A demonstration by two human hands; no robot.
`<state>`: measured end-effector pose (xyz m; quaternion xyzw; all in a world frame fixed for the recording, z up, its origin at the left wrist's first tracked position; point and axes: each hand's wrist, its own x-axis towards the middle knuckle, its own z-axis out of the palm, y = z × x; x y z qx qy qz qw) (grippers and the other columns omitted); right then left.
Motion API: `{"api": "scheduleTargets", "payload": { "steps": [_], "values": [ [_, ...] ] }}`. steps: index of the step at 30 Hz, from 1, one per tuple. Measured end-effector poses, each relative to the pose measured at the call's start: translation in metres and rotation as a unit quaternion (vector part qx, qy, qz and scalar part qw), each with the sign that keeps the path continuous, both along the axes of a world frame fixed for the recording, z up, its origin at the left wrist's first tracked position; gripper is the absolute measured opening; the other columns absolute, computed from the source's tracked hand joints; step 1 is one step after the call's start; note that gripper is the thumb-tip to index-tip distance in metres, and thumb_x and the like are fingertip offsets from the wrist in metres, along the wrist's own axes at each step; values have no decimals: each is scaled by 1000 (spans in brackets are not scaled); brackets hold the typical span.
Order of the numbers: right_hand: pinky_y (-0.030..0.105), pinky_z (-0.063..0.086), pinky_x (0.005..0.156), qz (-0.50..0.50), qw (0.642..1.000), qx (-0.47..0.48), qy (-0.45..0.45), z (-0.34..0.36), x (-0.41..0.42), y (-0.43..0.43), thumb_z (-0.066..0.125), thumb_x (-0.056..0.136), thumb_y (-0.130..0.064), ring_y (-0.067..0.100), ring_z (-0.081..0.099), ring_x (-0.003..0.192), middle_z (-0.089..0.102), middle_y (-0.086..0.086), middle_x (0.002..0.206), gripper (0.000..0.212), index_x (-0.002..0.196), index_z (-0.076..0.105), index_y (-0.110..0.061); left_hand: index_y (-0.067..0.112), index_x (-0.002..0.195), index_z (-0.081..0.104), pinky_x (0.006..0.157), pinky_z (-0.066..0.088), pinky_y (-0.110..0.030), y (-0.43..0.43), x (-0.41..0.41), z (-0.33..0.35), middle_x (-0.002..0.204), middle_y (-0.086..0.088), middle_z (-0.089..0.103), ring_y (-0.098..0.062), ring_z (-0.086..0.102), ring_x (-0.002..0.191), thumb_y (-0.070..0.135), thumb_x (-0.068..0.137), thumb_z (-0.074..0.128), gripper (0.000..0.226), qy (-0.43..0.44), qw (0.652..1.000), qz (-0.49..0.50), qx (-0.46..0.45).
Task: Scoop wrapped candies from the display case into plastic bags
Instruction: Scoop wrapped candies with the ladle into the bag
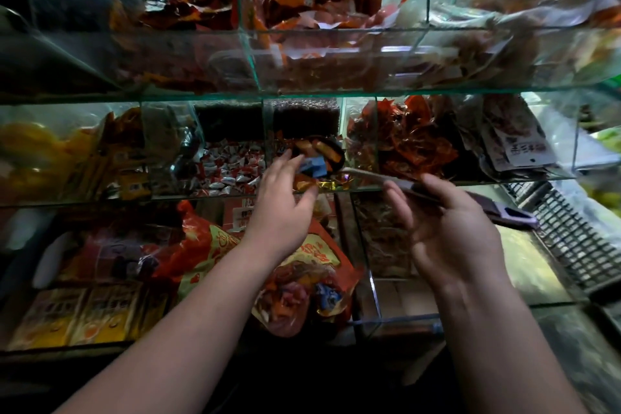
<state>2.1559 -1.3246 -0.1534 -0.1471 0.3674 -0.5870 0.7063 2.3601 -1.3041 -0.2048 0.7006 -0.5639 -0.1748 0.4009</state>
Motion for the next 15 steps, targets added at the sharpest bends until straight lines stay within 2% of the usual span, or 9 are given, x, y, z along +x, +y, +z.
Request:
{"api": "scheduleTargets", "payload": {
  "steps": [2, 3, 4, 5, 7, 9, 11, 13, 15],
  "values": [
    [34, 64, 77, -23, 999, -32, 34, 1, 23, -23, 65, 94, -2, 33, 78, 89, 72, 26, 103, 6, 99, 66, 1, 27, 149, 42, 104, 20, 0, 10, 1, -4, 154, 12, 35, 0, 30, 135, 30, 101, 58, 51, 34, 999, 33, -7],
    [33, 63, 77, -25, 993, -71, 95, -1, 35, -33, 67, 93, -4, 28, 78, 89, 73, 21, 103, 4, 96, 69, -6, 27, 148, 43, 99, 23, 1, 15, 2, -7, 151, 12, 37, 0, 33, 131, 29, 100, 60, 50, 41, 998, 44, -2],
    [31, 63, 79, -20, 970, -127, 206, -4, 45, -44, 69, 92, -9, 22, 77, 91, 74, 14, 102, 5, 94, 71, -13, 28, 146, 44, 102, 27, -6, 19, 2, -11, 150, 12, 38, -3, 36, 132, 28, 100, 61, 50, 46, 998, 53, 8],
    [30, 62, 80, -9, 916, -202, 347, -7, 54, -53, 71, 91, -14, 18, 75, 92, 74, 7, 101, 5, 95, 72, -17, 28, 145, 45, 105, 30, -16, 23, 2, -14, 149, 11, 39, -6, 38, 134, 28, 99, 62, 49, 50, 997, 61, 17],
    [29, 59, 82, 29, 763, -353, 541, -13, 63, -63, 70, 92, -17, 12, 70, 92, 73, 0, 101, 9, 102, 72, -16, 29, 145, 45, 108, 33, -25, 29, 3, -18, 148, 12, 41, -8, 39, 134, 29, 98, 64, 50, 58, 995, 73, 30],
    [34, 57, 87, 65, 641, -443, 624, -17, 62, -65, 68, 93, -13, 16, 67, 98, 71, 3, 107, 18, 110, 70, -12, 29, 145, 45, 109, 36, -26, 33, 3, -21, 146, 12, 41, -10, 42, 133, 29, 98, 64, 51, 63, 995, 74, 36],
    [40, 55, 90, 78, 564, -495, 656, -20, 54, -60, 68, 89, -6, 24, 66, 104, 70, 8, 112, 26, 115, 68, -7, 28, 145, 46, 110, 37, -28, 34, 3, -23, 146, 10, 42, -11, 42, 133, 28, 98, 64, 51, 62, 995, 70, 36],
    [38, 55, 89, 73, 552, -499, 664, -20, 42, -48, 68, 86, -3, 25, 66, 103, 70, 8, 111, 29, 115, 68, -7, 26, 146, 46, 108, 34, -25, 35, 3, -24, 146, 9, 43, -10, 41, 134, 28, 98, 64, 52, 61, 995, 67, 38],
    [30, 56, 85, 44, 593, -482, 644, -15, 33, -32, 69, 88, -7, 15, 68, 98, 72, 1, 105, 23, 111, 70, -11, 25, 147, 45, 106, 33, -24, 36, 2, -23, 147, 8, 44, -10, 41, 135, 28, 98, 64, 53, 58, 995, 66, 39]
  ]
}}
